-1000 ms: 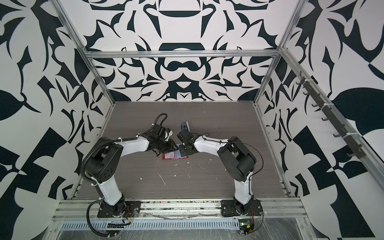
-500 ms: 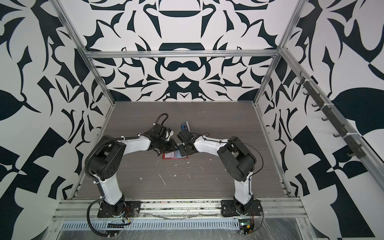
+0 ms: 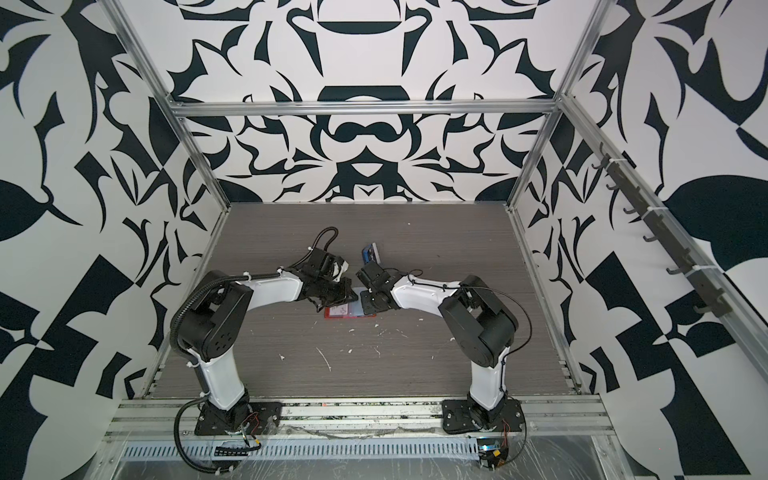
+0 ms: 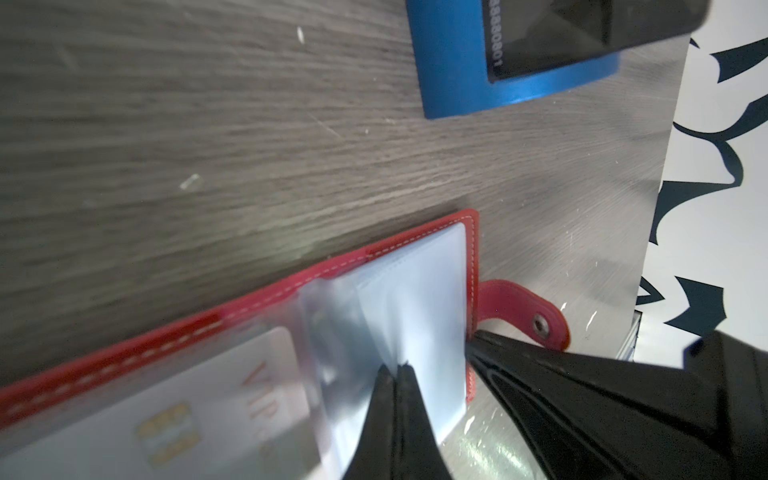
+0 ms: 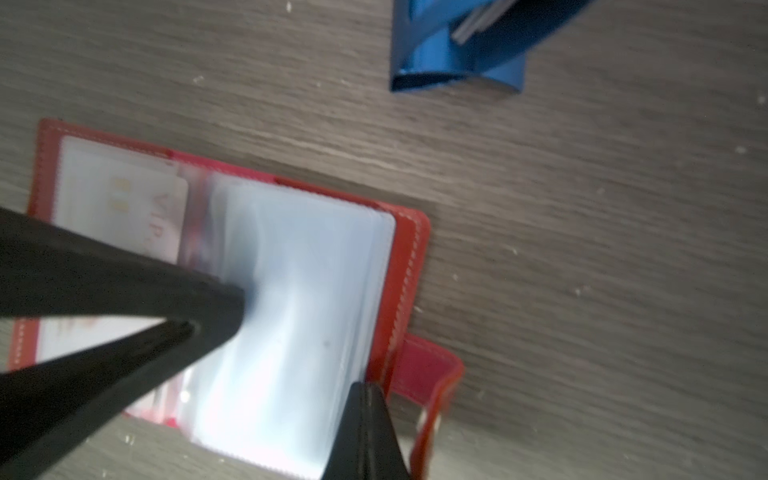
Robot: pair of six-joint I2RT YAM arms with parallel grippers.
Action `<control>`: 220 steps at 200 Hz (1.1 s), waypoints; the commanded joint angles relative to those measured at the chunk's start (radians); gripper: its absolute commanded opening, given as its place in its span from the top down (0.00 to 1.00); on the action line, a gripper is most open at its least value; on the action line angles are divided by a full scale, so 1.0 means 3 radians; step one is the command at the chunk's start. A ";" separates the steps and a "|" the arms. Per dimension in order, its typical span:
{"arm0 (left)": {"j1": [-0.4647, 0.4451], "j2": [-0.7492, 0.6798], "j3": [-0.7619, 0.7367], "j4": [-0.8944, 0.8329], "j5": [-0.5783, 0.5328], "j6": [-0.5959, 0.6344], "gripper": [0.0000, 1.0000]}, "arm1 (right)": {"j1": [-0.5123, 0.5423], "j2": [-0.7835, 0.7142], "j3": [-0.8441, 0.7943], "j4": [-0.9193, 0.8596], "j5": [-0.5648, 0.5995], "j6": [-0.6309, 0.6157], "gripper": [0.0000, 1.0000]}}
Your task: Put the credit cards into the card holder
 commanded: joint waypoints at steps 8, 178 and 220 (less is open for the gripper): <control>-0.0014 -0.0185 -0.0066 -0.0018 -0.0114 0.0003 1.00 | 0.0003 -0.0177 -0.0025 0.0085 0.0103 0.0083 1.00; -0.0015 -0.0243 -0.0180 0.0084 -0.0142 -0.0025 1.00 | -0.0005 -0.0022 0.0034 0.0344 -0.0340 0.0133 0.95; -0.0013 -0.0310 -0.0214 0.0079 -0.0223 -0.0038 1.00 | -0.0004 -0.0070 0.0057 0.0157 -0.0147 0.0119 0.95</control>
